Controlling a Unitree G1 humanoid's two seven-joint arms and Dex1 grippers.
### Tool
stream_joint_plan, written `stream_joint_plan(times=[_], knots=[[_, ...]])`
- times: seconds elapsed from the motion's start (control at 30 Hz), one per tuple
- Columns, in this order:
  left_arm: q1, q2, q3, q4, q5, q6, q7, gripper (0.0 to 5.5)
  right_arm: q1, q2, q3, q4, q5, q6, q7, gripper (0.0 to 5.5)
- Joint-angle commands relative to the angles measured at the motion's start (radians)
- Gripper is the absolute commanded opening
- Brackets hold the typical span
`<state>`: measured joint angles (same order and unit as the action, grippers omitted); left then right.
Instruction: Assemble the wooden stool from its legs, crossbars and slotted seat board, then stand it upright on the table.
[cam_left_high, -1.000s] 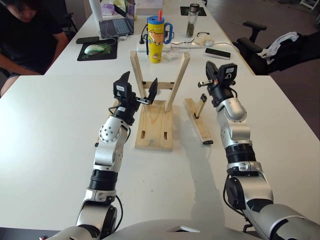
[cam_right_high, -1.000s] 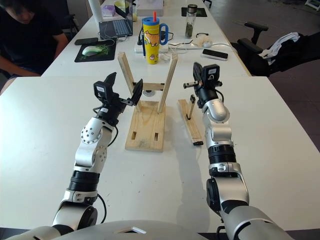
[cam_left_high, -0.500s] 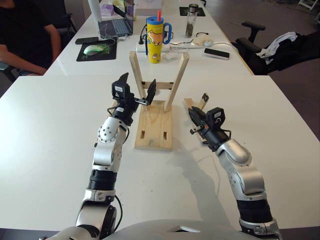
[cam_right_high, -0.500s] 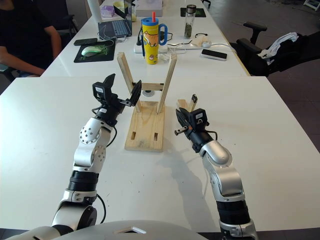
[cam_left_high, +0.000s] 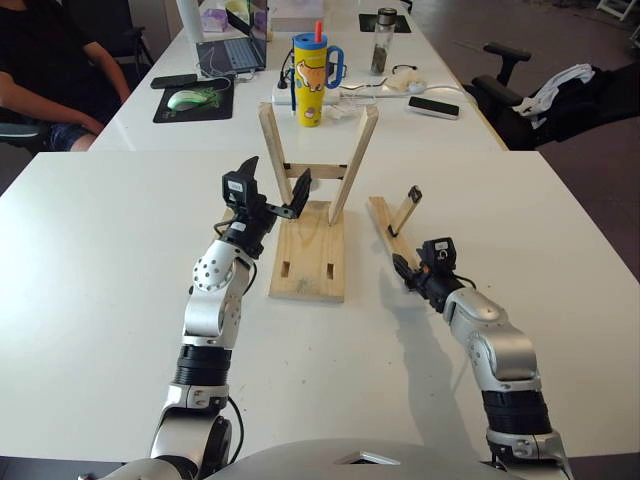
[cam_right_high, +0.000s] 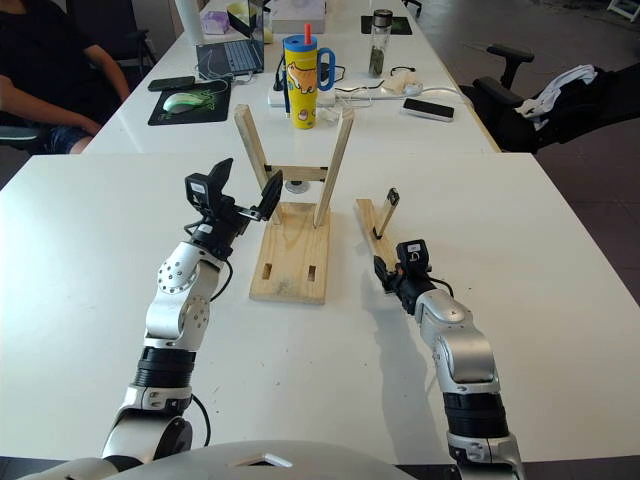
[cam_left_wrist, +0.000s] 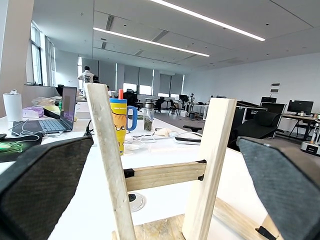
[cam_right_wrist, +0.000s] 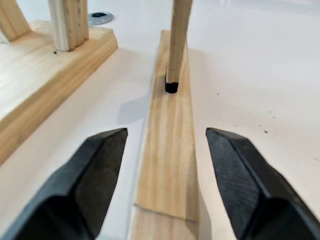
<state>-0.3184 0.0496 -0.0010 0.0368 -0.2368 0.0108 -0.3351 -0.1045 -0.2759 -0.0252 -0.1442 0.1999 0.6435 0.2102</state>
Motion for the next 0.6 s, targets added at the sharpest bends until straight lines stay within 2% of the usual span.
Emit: stream_joint_plan(times=[0.03,0.2,0.6], knots=[[-0.009,0.009,-0.014,0.022,-0.003,0.015,-0.026,5.40,-0.081,-0.026,0.004,0.116,-0.016,0.018,0.032,2.94],[-0.013,0.006,-0.027,0.039,-0.003,0.008,-0.047,5.40,-0.142,-0.035,0.015,0.246,-0.027,0.004,0.080,2.94],[-0.011,0.011,-0.041,0.053,0.014,0.003,-0.061,3.65,-0.204,-0.040,0.015,0.382,-0.045,-0.016,0.133,2.98]])
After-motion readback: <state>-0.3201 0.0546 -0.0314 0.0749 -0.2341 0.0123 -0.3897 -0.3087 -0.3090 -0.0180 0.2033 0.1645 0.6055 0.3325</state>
